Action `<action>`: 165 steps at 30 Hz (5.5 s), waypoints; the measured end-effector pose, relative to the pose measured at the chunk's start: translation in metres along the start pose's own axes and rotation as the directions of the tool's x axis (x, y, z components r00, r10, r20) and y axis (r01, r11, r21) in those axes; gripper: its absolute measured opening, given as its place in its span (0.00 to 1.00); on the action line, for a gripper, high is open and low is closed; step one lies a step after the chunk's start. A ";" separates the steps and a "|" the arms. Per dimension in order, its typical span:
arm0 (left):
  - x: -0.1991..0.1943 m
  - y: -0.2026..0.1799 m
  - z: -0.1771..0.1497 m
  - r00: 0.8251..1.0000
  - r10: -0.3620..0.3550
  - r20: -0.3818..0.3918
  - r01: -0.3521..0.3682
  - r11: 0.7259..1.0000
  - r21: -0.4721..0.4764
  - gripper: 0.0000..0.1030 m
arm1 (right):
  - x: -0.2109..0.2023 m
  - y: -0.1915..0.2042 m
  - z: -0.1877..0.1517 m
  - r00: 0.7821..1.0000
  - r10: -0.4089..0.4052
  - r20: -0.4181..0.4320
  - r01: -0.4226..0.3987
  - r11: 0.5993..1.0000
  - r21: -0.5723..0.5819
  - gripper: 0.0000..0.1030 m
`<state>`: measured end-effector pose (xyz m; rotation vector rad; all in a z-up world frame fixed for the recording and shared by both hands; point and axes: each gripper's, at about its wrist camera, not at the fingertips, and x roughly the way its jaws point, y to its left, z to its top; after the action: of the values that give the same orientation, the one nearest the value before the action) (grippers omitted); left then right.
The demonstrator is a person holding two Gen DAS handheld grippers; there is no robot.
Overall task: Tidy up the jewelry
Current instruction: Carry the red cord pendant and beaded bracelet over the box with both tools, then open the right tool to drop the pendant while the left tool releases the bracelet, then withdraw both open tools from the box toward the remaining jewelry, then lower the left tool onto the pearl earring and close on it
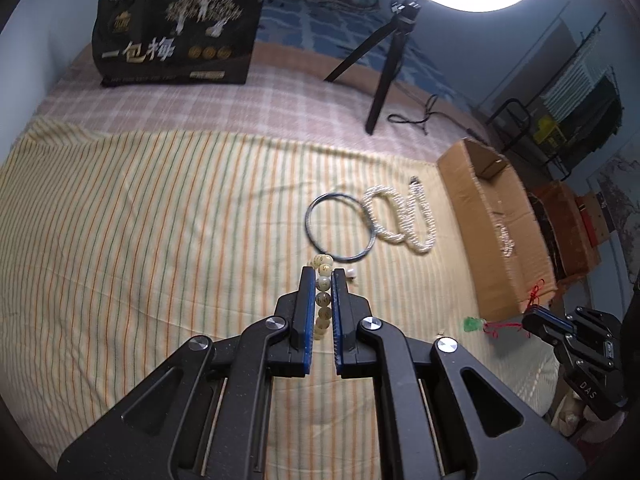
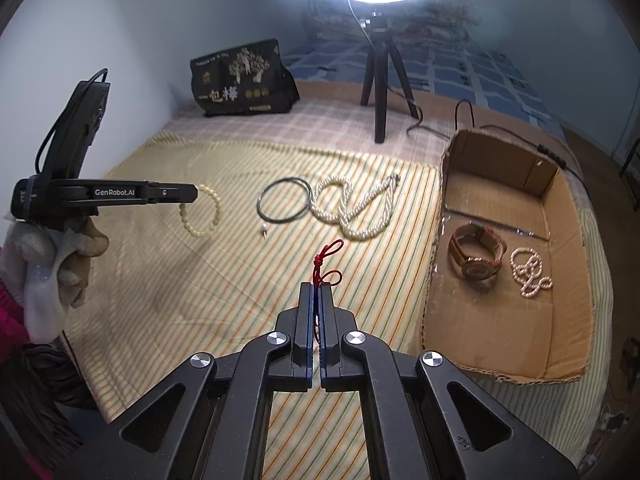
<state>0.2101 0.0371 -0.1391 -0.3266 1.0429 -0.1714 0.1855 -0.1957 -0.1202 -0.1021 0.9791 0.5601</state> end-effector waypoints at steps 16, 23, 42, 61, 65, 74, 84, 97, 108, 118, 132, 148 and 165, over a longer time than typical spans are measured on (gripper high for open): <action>-0.028 -0.072 0.008 0.993 -0.094 0.069 0.085 0.989 0.124 0.05 | -0.054 -0.038 0.009 0.994 -0.045 0.096 0.040 0.998 0.051 0.01; -0.025 -0.109 0.012 0.988 -0.133 0.080 0.119 0.981 0.155 0.05 | -0.076 -0.072 0.012 0.987 -0.095 0.133 0.083 0.993 0.087 0.01; 0.005 -0.206 0.012 0.981 -0.175 0.083 0.152 0.962 0.228 0.05 | -0.074 -0.151 0.013 0.985 -0.136 0.106 0.120 0.982 0.142 0.01; 0.035 -0.250 -0.003 0.988 -0.143 0.058 0.121 0.951 0.286 0.05 | -0.050 -0.180 0.000 0.992 -0.107 0.068 0.093 0.979 0.182 0.01; 0.040 -0.253 -0.004 0.989 -0.137 0.052 0.115 0.947 0.300 0.05 | -0.048 -0.181 0.000 0.992 -0.102 0.070 0.088 0.980 0.178 0.01; 0.043 -0.259 -0.007 0.992 -0.119 0.033 0.102 0.942 0.320 0.09 | -0.046 -0.182 0.000 0.989 -0.135 0.055 0.123 0.976 0.178 0.14; 0.036 -0.257 -0.010 0.992 -0.112 0.055 0.089 0.943 0.321 0.30 | -0.060 -0.186 -0.003 0.979 -0.185 0.085 0.164 0.963 0.212 0.44; 0.017 -0.250 -0.013 0.990 -0.113 0.079 0.082 0.944 0.320 0.30 | -0.079 -0.173 -0.002 0.963 -0.250 0.103 0.223 0.950 0.218 0.58; -0.016 -0.235 -0.015 0.985 -0.129 0.116 0.088 0.947 0.308 0.30 | -0.099 -0.151 0.001 0.941 -0.322 0.103 0.296 0.932 0.207 0.69; -0.052 -0.201 -0.015 0.977 -0.119 0.175 0.063 0.952 0.300 0.53 | -0.110 -0.122 0.002 0.917 -0.387 0.100 0.362 0.910 0.204 0.69; -0.073 -0.109 -0.005 0.976 -0.017 0.219 -0.037 0.970 0.240 0.53 | -0.103 -0.062 0.005 0.907 -0.391 0.157 0.365 0.915 0.173 0.69; -0.048 -0.011 0.010 0.988 0.066 0.138 -0.079 0.993 0.090 0.53 | -0.049 -0.016 0.025 0.968 -0.218 0.125 0.207 0.974 0.090 0.70; 0.013 -0.012 0.000 0.999 0.011 -0.030 -0.007 0.990 0.140 0.41 | 0.015 0.019 -0.026 0.999 -0.025 -0.046 0.024 0.999 -0.021 0.54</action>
<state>0.2166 0.0223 -0.1454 -0.1929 1.0568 -0.2408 0.1627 -0.1818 -0.1434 -0.1459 1.0155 0.5471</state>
